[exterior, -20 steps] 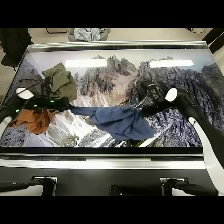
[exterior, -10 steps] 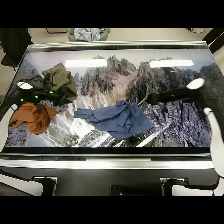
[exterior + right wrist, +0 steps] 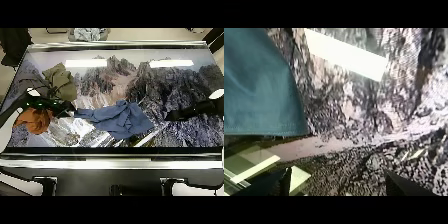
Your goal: Fold the shirts.
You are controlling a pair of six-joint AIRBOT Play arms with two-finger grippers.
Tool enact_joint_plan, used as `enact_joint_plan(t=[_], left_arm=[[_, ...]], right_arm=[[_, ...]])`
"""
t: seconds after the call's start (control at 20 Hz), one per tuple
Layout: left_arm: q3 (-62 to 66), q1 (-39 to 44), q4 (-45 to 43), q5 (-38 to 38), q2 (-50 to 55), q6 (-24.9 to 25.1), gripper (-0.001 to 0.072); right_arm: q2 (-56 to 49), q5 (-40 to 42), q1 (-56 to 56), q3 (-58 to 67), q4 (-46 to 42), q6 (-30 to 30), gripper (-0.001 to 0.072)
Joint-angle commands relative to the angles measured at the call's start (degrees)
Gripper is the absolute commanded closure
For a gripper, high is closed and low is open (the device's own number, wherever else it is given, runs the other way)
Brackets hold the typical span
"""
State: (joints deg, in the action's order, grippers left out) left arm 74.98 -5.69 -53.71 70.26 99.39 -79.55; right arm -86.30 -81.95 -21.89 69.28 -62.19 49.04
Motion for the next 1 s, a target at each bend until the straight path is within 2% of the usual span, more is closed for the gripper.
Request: enact_joint_plan(t=[0.0, 0.1, 0.25, 0.4, 0.55, 0.65, 0.7, 0.75, 0.8, 0.95], left_arm=[[-1.55, 4.31, -1.77, -5.79, 1.20, 0.00, 0.0047], [-1.49, 5.46, -1.77, -9.40, 1.22, -0.02, 0.0257], [-1.46, 5.97, -1.57, -10.21, 1.18, 0.07, 0.0673], [-1.46, 6.08, -1.57, -9.20, 0.85, 0.31, 0.0680], [-1.44, 6.08, -1.57, -7.82, 0.31, 0.26, 0.0680], [-1.42, 6.08, -1.57, -6.78, -0.07, 0.28, 0.0680], [-1.42, 6.08, -1.57, -6.49, -0.31, 0.26, 0.0680], [-1.40, 6.08, -1.57, -6.10, -0.57, 0.26, 0.0680], [-1.38, 6.08, -1.57, -5.68, -1.14, 0.28, 0.0680], [0.70, 5.42, -1.62, -5.81, -6.69, 2.99, 0.0681]], right_arm=[[0.04, -0.39, -0.66, -2.47, -1.07, -0.42, 0.0025], [0.04, -0.24, -0.66, -3.93, -1.01, -0.44, 0.0022], [0.04, 2.80, -0.63, -9.07, 2.56, -0.94, 0.0005], [-0.07, 9.25, 0.04, -15.34, 12.31, -3.04, 0.0005], [-0.70, 15.04, 5.53, -17.99, 13.35, -3.23, 0.0007], [-0.83, 19.08, 9.46, -17.97, 14.86, -3.21, 0.0044], [-0.83, 21.22, 11.02, -17.92, 15.80, -3.23, 0.0201], [-0.79, 22.18, 12.09, -17.55, 15.96, -3.28, 0.0522], [-0.52, 22.05, 12.46, -16.74, 15.93, -3.56, 0.0667], [4.20, 20.37, 11.61, -11.15, 15.52, -7.37, 0.0667]])
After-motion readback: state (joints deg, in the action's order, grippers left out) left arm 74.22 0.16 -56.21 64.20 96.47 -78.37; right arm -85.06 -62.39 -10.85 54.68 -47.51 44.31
